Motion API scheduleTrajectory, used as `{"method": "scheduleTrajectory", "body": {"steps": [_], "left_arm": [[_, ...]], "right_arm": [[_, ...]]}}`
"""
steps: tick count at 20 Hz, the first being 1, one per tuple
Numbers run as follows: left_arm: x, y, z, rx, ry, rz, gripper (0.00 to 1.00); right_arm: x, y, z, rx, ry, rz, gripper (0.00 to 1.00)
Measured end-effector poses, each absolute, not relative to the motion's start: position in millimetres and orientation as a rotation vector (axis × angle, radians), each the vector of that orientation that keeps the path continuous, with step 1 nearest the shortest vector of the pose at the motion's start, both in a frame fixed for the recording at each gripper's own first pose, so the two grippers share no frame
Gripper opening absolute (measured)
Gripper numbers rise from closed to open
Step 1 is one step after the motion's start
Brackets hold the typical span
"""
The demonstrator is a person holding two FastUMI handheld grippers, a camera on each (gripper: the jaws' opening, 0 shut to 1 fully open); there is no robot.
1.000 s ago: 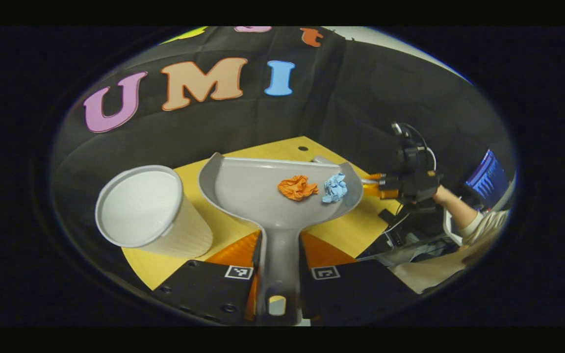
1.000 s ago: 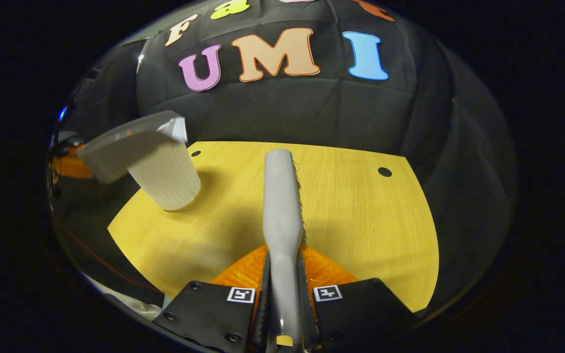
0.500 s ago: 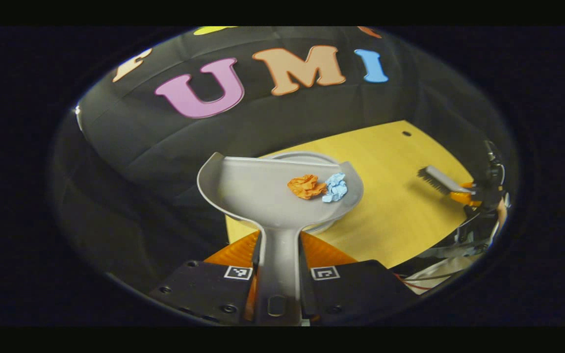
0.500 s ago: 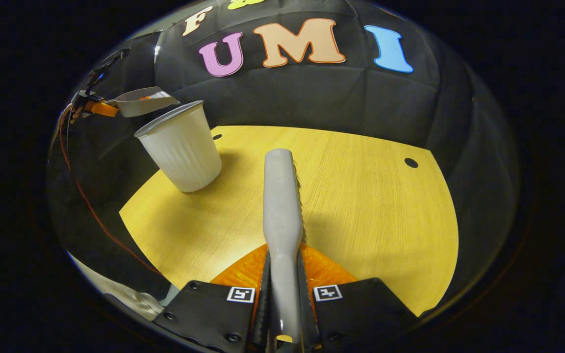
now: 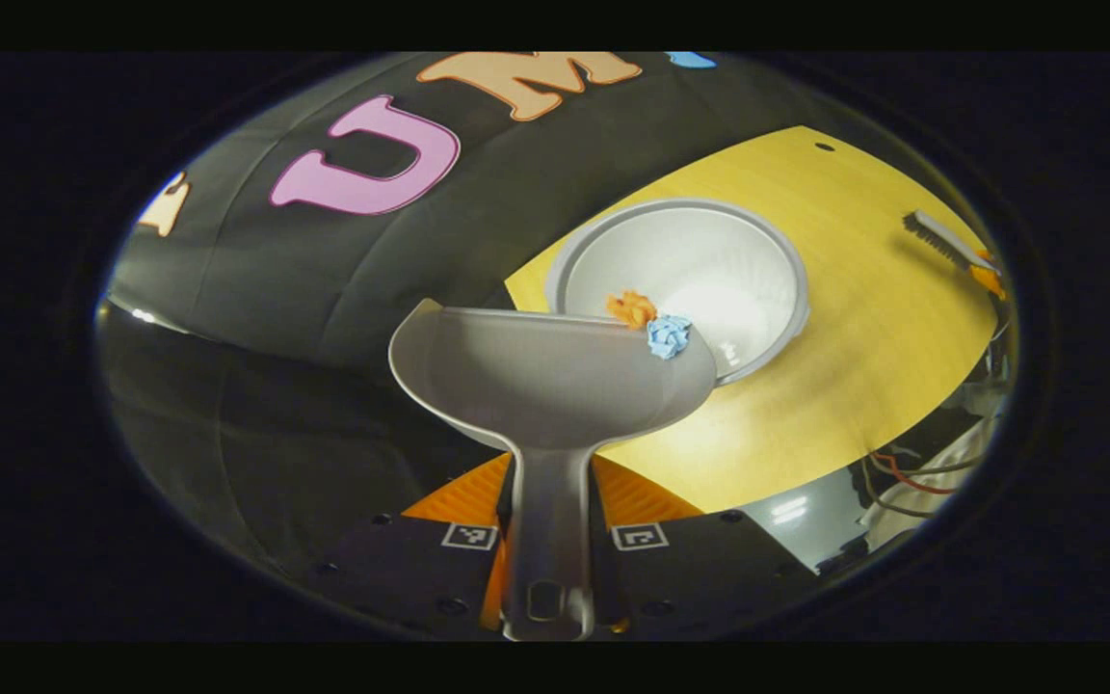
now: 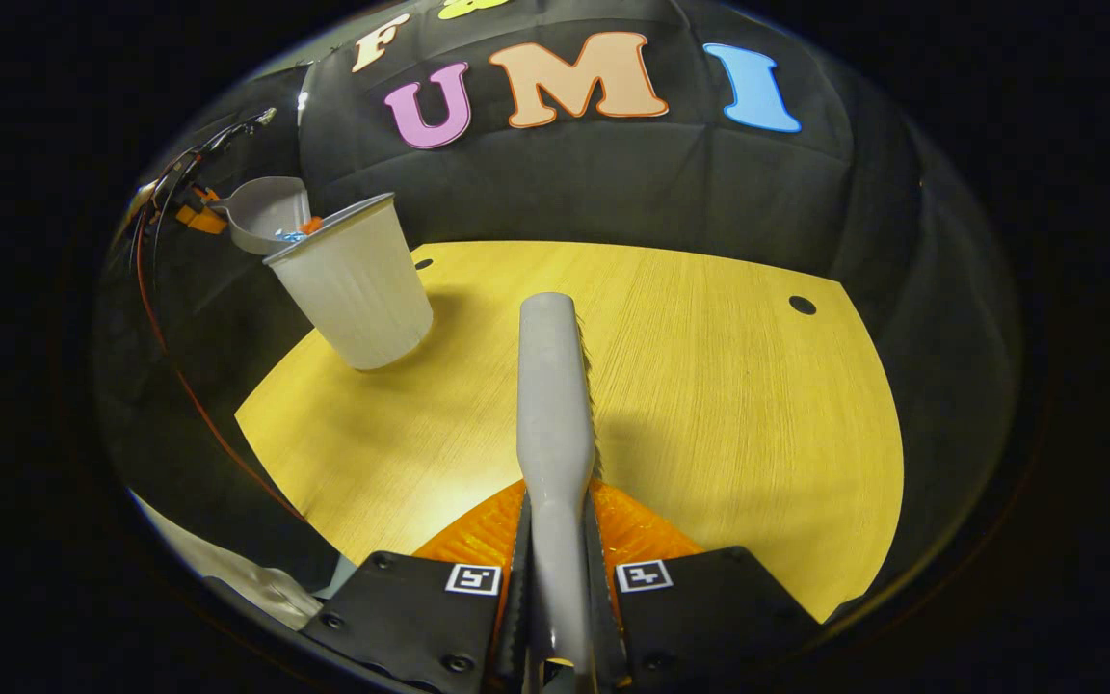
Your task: Pick up the small broom and dustpan from the desktop, sweep the trash into the dustpan with the broom, and then empty the trash into the garbage bin.
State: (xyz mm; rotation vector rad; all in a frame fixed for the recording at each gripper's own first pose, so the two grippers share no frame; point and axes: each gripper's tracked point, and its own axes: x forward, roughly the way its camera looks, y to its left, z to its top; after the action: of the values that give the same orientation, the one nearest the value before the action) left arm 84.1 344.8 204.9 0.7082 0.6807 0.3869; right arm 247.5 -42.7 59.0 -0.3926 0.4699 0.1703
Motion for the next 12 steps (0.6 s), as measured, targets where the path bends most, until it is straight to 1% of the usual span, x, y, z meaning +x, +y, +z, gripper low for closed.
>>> {"method": "scheduleTrajectory", "body": {"steps": [4,5,6,7,8,9,10,11,12], "left_arm": [[85.4,342.8,199.3,0.703,0.7,0.368,0.29],[85.8,344.4,200.4,0.701,0.694,0.366,0.29],[85.2,344.5,200.5,0.694,0.688,0.366,0.29],[82.4,344.9,199.7,0.687,0.689,0.365,0.29],[81.6,345.0,200.9,0.68,0.684,0.362,0.29],[81.0,345.6,202.0,0.671,0.677,0.355,0.29],[80.4,344.5,203.0,0.655,0.662,0.346,0.29],[78.0,342.2,205.8,0.628,0.639,0.334,0.29],[78.6,335.9,209.9,0.593,0.601,0.318,0.29]], "right_arm": [[248.2,-45.1,60.5,-0.387,0.47,0.158,0.29],[249.3,-44.2,60.9,-0.386,0.47,0.156,0.27],[248.5,-45.2,60.9,-0.386,0.472,0.154,0.29],[248.8,-44.9,61.1,-0.389,0.475,0.154,0.27],[249.4,-44.4,62.1,-0.394,0.473,0.155,0.29],[248.4,-43.7,62.5,-0.395,0.475,0.159,0.29],[249.2,-43.7,63.1,-0.396,0.477,0.166,0.27],[249.7,-43.5,63.7,-0.4,0.479,0.17,0.29],[249.3,-42.4,63.9,-0.406,0.478,0.173,0.27]]}}
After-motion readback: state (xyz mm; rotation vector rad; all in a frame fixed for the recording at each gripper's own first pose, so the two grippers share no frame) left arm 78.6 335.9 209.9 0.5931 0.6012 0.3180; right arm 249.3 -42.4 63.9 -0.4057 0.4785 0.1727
